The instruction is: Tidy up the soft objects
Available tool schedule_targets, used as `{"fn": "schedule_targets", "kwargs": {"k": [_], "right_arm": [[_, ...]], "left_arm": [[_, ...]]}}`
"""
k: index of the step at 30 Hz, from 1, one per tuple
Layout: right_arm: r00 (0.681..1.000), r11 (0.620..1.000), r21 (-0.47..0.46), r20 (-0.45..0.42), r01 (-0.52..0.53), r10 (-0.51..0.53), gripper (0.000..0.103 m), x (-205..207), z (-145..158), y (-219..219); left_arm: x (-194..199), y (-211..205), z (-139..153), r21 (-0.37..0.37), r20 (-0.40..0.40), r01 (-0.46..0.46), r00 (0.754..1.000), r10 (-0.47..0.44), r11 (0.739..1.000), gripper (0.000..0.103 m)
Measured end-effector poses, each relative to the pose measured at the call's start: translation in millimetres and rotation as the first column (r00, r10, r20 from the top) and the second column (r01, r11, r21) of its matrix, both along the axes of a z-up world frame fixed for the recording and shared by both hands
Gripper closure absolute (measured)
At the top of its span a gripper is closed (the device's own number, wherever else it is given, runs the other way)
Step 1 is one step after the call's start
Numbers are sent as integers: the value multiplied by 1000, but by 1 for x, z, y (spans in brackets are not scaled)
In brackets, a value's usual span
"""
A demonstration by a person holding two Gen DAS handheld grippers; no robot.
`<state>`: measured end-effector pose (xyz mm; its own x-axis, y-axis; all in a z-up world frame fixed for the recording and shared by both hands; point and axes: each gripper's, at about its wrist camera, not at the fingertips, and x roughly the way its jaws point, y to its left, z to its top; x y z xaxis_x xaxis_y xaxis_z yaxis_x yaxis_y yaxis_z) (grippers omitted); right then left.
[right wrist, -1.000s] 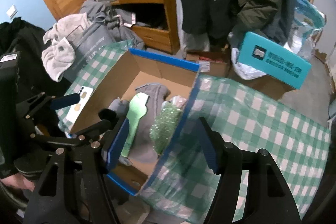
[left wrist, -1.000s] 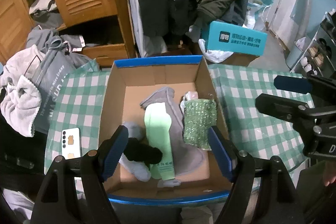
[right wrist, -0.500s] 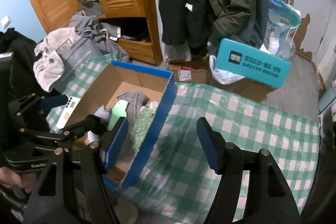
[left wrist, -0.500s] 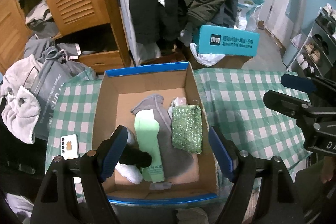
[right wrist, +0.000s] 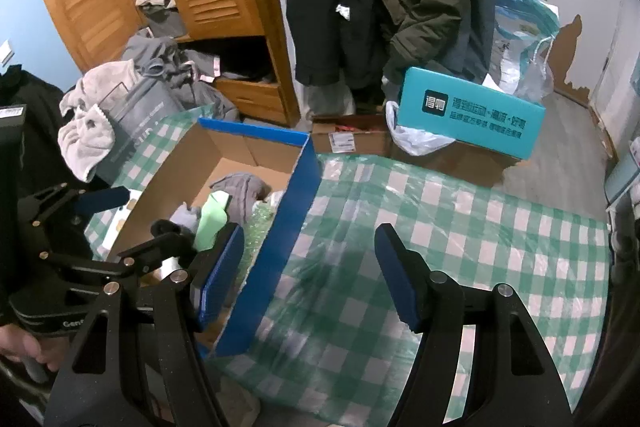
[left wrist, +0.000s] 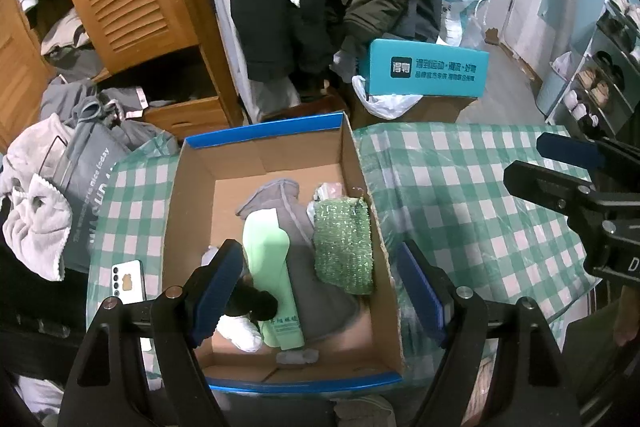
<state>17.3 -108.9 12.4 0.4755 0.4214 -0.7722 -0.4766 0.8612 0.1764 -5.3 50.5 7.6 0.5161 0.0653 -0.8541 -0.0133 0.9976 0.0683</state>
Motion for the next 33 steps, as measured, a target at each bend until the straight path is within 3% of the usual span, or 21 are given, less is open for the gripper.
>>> {"fn": "schedule_targets", "kwargs": {"k": [33], "right_arm": [[1000, 1000, 7, 5, 13, -13, 36, -2, 2, -6]], "left_arm": [[-2, 2, -4, 1, -16, -23, 1000, 23, 1000, 23]]}}
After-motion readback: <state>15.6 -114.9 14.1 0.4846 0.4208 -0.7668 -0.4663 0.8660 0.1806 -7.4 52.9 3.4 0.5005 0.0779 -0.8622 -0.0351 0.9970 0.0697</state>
